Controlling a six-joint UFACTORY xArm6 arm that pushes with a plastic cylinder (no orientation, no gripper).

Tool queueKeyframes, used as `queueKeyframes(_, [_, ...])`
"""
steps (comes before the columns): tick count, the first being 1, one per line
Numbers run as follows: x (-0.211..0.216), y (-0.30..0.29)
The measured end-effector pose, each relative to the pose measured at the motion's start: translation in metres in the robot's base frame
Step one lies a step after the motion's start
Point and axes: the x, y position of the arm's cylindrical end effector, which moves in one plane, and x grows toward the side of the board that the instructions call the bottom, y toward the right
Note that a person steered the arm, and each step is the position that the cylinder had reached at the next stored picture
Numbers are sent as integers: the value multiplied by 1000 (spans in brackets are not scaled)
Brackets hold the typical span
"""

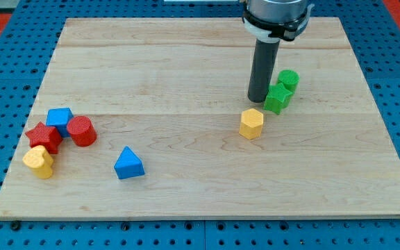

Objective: Push yellow hexagon slightly left

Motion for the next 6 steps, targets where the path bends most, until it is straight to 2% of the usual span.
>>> queueKeyframes(1, [22, -10])
queueKeyframes(2, [31, 16])
queueKeyframes(3, [-2, 34])
queueKeyframes(4, [-1, 43])
queueKeyframes(5, [52, 38])
queueKeyframes(6, [73, -31])
